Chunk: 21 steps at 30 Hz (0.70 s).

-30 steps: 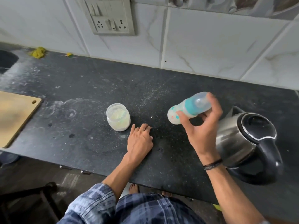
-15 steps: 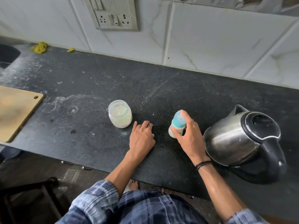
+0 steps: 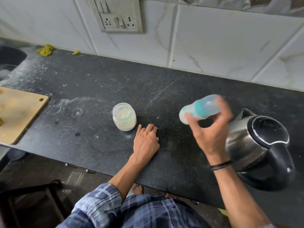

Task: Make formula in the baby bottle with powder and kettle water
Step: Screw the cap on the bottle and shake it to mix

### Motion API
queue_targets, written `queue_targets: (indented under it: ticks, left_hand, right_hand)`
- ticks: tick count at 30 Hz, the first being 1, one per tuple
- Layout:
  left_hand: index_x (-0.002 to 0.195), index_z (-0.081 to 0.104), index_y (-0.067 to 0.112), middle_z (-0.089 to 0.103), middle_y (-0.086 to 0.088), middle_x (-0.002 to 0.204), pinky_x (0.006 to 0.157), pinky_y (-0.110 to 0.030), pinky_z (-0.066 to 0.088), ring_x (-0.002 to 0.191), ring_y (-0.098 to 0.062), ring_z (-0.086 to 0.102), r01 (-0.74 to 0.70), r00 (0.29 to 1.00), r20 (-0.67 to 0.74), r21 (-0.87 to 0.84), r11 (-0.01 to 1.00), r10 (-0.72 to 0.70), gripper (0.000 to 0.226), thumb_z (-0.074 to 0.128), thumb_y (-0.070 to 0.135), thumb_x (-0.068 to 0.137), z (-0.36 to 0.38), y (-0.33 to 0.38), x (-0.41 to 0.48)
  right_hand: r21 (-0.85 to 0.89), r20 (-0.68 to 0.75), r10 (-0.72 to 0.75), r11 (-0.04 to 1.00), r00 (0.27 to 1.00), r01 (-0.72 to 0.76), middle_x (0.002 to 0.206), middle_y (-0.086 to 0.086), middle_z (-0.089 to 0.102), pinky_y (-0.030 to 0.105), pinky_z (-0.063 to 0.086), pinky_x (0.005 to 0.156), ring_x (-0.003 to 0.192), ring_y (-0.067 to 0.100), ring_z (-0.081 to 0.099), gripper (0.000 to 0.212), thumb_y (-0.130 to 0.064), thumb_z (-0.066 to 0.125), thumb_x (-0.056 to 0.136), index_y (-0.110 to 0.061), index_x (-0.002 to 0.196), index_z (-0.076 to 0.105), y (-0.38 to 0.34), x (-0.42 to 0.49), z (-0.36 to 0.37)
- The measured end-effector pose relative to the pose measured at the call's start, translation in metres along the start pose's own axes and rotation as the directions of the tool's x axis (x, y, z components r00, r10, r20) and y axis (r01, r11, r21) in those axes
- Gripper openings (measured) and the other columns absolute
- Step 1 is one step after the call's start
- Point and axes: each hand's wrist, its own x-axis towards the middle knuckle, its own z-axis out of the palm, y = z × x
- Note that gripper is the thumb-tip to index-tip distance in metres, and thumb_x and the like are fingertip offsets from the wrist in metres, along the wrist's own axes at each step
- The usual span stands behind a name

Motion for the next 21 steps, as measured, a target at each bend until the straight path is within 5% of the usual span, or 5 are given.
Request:
queue_targets:
  ticks: [3, 6, 9, 17, 21]
  left_hand:
    - [0.141, 0.055, 0.017, 0.053, 0.005, 0.14, 0.125, -0.042, 0.012, 0.121, -0.023, 0.057, -0.002, 1.0, 0.008, 0.002, 1.0, 0.002, 0.049, 0.061, 0.025, 0.094, 0.0, 0.003, 0.002]
    - [0.143, 0.054, 0.017, 0.051, 0.005, 0.142, 0.125, -0.042, 0.011, 0.123, -0.023, 0.056, -0.006, 1.0, 0.01, 0.014, 1.0, 0.006, 0.049, 0.06, 0.027, 0.095, -0.001, 0.0, 0.004]
    - [0.144, 0.052, 0.018, 0.05, 0.005, 0.144, 0.125, -0.042, 0.01, 0.124, -0.022, 0.055, 0.0, 1.0, 0.015, 0.01, 1.0, 0.0, 0.05, 0.059, 0.027, 0.096, 0.001, -0.002, 0.002]
    - [0.143, 0.054, 0.02, 0.05, 0.006, 0.143, 0.125, -0.041, 0.009, 0.122, -0.021, 0.056, 0.008, 1.0, 0.01, 0.003, 1.0, -0.008, 0.05, 0.06, 0.028, 0.095, 0.001, -0.003, 0.001]
    - [0.144, 0.053, 0.02, 0.049, 0.006, 0.143, 0.125, -0.04, 0.007, 0.123, -0.021, 0.054, 0.004, 1.0, 0.02, 0.009, 1.0, -0.004, 0.05, 0.059, 0.026, 0.094, -0.002, 0.003, 0.005]
  right_hand:
    - [0.076, -0.135, -0.108, 0.99, 0.985, 0.119, 0.15, -0.026, 0.031, 0.042, 0.055, 0.099, 0.132, 0.007, 0.047, 0.09, -0.02, 0.089, 0.079, -0.021, 0.143, 0.026, -0.01, 0.016, -0.004]
    - [0.03, 0.083, -0.005, 1.0, 0.997, 0.003, 0.145, -0.024, 0.045, 0.052, 0.056, 0.097, 0.125, 0.013, 0.058, 0.082, -0.035, 0.086, 0.08, -0.039, 0.142, 0.032, -0.008, 0.006, 0.003]
    - [0.169, -0.011, -0.034, 0.985, 0.999, 0.036, 0.149, -0.022, 0.036, 0.053, 0.055, 0.098, 0.128, 0.013, 0.052, 0.094, -0.018, 0.089, 0.077, -0.045, 0.145, 0.031, -0.019, 0.004, 0.002]
    - [0.192, 0.03, -0.03, 0.981, 0.999, 0.024, 0.149, -0.025, 0.035, 0.053, 0.054, 0.1, 0.13, 0.014, 0.051, 0.092, -0.018, 0.089, 0.077, -0.019, 0.148, 0.029, -0.023, -0.006, 0.0]
    - [0.119, 0.027, -0.022, 0.993, 0.999, 0.019, 0.149, -0.017, 0.037, 0.053, 0.056, 0.097, 0.133, 0.011, 0.05, 0.094, -0.021, 0.09, 0.078, -0.028, 0.149, 0.029, -0.018, 0.0, 0.002]
